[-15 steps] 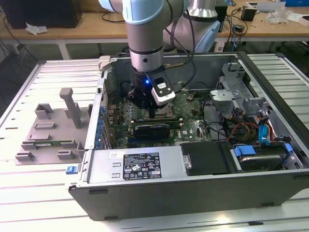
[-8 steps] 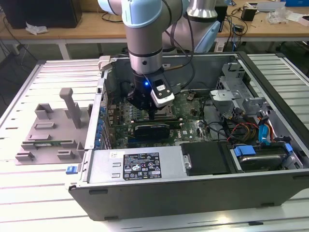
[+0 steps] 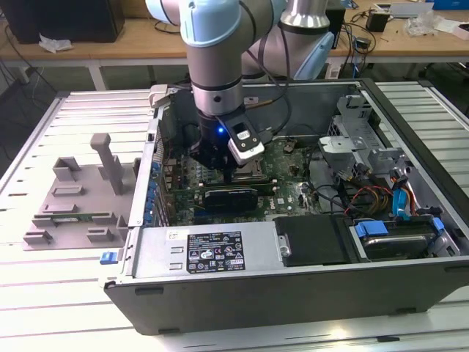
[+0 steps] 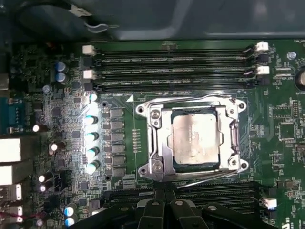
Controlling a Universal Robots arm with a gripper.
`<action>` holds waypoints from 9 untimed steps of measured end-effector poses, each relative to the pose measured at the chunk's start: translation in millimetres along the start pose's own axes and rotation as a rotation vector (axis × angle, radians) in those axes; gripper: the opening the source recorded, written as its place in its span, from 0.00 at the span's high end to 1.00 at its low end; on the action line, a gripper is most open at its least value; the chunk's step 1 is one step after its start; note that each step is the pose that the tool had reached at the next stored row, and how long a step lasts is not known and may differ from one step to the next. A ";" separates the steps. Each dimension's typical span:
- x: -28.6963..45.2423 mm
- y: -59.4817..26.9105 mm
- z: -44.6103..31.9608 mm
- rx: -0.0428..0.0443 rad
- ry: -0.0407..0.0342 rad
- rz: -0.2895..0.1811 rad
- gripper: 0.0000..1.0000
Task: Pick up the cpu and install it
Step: 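Install the second cpu locking lever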
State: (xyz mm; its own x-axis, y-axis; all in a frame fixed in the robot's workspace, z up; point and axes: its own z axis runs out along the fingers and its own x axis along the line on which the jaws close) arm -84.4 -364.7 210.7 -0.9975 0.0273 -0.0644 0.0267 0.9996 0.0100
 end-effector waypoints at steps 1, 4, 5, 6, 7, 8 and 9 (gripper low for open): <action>0.8 -0.9 -0.1 -0.0004 -0.0003 -0.003 0.89; 4.2 -5.2 -0.3 -0.0132 -0.0038 -0.015 0.89; 4.8 -5.6 -0.2 -0.0233 -0.0059 -0.018 0.89; 5.5 -6.3 -0.3 -0.0403 -0.0088 -0.024 0.89; 6.2 -7.1 -0.3 -0.0521 -0.0111 -0.028 0.89; 7.0 -8.3 -0.4 -0.0579 -0.0126 -0.030 0.89; 7.8 -10.1 -0.4 -0.0635 -0.0137 -0.033 0.89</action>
State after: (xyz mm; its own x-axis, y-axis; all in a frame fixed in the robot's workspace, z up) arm -92.5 -374.6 210.5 -0.9968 -0.0047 -0.0794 -0.0103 0.9974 0.0709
